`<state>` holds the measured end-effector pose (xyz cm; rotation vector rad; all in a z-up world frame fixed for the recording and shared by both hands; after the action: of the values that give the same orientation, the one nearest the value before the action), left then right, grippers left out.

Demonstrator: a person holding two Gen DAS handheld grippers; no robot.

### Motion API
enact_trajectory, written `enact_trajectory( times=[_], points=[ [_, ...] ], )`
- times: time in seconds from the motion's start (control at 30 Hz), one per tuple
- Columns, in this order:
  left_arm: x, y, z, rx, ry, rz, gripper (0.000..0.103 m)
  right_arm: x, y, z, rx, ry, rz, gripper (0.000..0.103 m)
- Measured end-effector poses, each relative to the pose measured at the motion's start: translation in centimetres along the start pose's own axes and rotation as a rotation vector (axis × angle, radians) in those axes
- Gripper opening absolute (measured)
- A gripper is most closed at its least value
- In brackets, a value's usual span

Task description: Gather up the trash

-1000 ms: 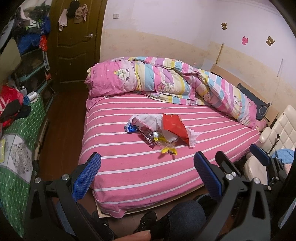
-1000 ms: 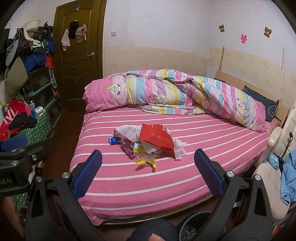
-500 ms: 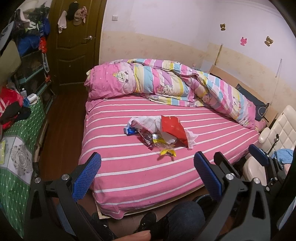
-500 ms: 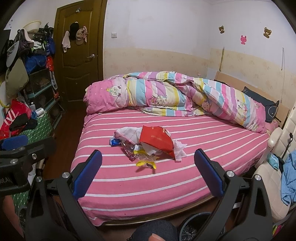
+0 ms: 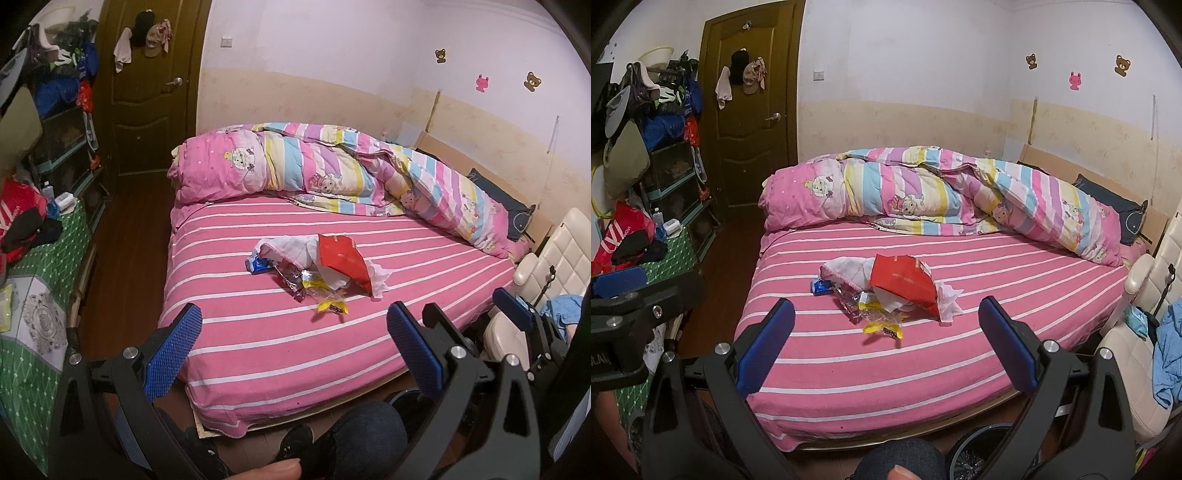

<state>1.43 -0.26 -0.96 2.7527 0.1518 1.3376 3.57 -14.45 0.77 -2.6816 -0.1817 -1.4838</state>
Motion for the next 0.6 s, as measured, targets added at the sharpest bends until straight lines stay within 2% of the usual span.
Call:
enact_trajectory(
  times=[0.27,0.6],
  points=[
    [0.0,0.4,-0.8,0.004,0.013,0.009,0.097,0.0,0.0,-0.6,0.014,0.009,0.011,0.098],
    [-0.3,1.3,-3.3,0.0,0.046,0.027,0.097,-0.2,0.2,-3.6,0.062,0.053,0.029,0.098]
  ],
)
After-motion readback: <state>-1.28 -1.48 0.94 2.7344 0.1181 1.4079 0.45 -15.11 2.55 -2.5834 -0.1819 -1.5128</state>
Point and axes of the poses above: each gripper's, at about its wrist camera, not at the fingertips, and z roughly the way its jaws point, y to its right, x to its top, the point moved 8 cm from there along z, roughly the way its jaws point, and after that the axes turned 3 degrees about z, right-handed, at the moved point
